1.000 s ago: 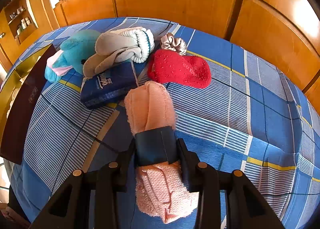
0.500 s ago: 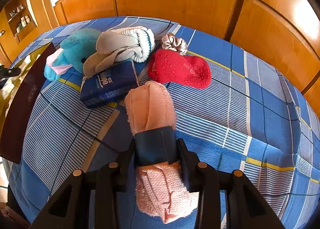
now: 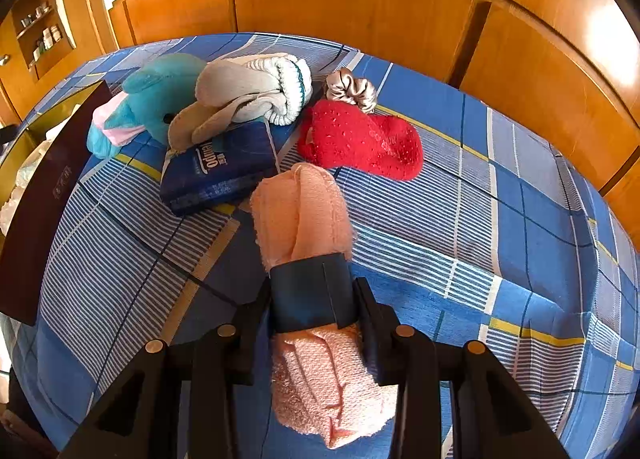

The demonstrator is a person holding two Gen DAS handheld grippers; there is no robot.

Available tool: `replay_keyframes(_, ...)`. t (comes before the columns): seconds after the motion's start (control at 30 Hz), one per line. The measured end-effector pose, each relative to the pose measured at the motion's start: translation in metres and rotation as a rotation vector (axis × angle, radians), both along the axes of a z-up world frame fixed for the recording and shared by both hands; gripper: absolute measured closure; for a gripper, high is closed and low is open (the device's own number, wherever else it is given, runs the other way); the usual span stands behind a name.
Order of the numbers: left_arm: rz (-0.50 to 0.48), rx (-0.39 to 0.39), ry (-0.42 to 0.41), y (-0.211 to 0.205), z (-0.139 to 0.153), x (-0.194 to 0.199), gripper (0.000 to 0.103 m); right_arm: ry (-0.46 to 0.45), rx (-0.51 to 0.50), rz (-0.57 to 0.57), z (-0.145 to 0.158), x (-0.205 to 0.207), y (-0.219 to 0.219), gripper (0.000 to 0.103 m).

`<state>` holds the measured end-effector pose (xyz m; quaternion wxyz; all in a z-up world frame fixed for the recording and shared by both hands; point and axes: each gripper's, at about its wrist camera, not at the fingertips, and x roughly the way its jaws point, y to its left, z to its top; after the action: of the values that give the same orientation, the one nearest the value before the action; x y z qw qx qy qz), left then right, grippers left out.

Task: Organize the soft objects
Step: 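Lower the wipes packet into the gold tray and open the left gripper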

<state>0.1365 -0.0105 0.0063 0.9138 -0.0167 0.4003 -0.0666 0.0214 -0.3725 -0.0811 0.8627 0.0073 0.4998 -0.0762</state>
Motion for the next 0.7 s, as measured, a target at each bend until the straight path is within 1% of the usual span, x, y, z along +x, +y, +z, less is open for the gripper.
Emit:
replay_keyframes(0.2, 0.025, 0.028, -0.052, 0.002, 0.009, -0.044, 0.025, -0.009, 0.008, -0.006, 0.0, -0.001, -0.001, 0.065)
replay_keyframes(0.33, 0.042, 0.094, -0.126, 0.002, 0.019, -0.071, 0.025, -0.016, 0.001, -0.005, 0.0, -0.001, -0.001, 0.065)
replay_keyframes(0.57, 0.076, 0.149, -0.211, 0.012, 0.037, -0.092, 0.024, -0.031, -0.042, 0.009, 0.001, -0.003, 0.003, 0.065)
replay_keyframes(0.7, 0.097, 0.164, -0.23, 0.022, 0.042, -0.097, 0.023, -0.037, -0.059, 0.01, 0.002, -0.003, 0.004, 0.066)
